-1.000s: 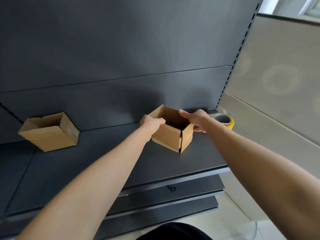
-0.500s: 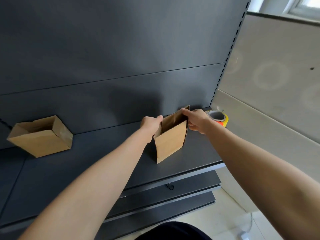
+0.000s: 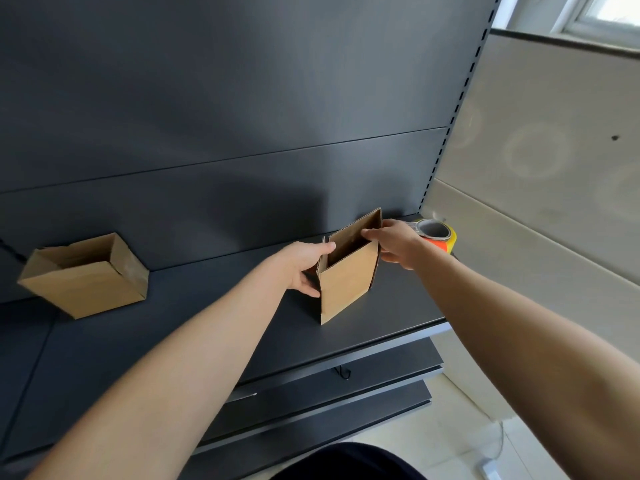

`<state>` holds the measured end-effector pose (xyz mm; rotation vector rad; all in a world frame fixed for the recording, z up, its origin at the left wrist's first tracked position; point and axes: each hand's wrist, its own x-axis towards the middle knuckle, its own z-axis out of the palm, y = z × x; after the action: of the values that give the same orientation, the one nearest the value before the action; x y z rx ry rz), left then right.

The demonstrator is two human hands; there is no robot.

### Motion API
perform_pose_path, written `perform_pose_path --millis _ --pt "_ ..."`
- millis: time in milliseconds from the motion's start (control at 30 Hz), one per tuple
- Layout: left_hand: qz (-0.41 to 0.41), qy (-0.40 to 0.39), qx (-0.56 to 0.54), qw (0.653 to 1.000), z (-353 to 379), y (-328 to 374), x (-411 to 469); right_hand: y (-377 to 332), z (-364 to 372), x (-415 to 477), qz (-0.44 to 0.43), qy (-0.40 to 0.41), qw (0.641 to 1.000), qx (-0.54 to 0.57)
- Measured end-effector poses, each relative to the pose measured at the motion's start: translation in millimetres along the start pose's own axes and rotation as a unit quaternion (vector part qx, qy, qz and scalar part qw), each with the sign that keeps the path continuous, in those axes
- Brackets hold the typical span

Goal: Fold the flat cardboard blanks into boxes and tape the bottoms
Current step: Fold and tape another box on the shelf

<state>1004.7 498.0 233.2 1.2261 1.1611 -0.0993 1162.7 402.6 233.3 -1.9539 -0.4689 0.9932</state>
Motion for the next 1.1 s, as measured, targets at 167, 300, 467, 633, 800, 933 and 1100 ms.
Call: perform_pose_path --millis 167,300,467,633,800,933,1100 --pt "0.044 0.054 -0.04 0.997 -1.7 -0.8 3.9 1.0 -1.4 -3.4 0.008 -0.006 1.0 -0.024" --pt "0.056 0.104 -0.09 0.989 -4.9 -2.7 8.2 3.9 -10.9 -10.3 0.019 -0.02 0.998 -0.055" --pt "0.059 0.112 -0.134 0.983 -2.5 -3.1 9.6 8.9 -20.7 -17.0 0.031 -0.038 0.998 -0.047" --pt "0.081 0.095 -0.161 0.979 5.9 -1.5 11.8 10.7 -22.9 -21.0 0.036 -0.045 0.998 -0.027" --pt "0.102 0.12 -0.161 0.974 20.3 -7.3 17.9 12.2 -25.9 -20.1 0.04 -0.085 0.995 -0.018" --pt "0.105 0.143 -0.212 0.961 21.3 -6.8 20.4 13.9 -28.7 -20.1 0.052 -0.121 0.991 -0.04" --pt "0.109 0.126 -0.221 0.961 26.7 -5.3 18.4 16.6 -26.7 -19.4 0.048 -0.125 0.991 0.007"
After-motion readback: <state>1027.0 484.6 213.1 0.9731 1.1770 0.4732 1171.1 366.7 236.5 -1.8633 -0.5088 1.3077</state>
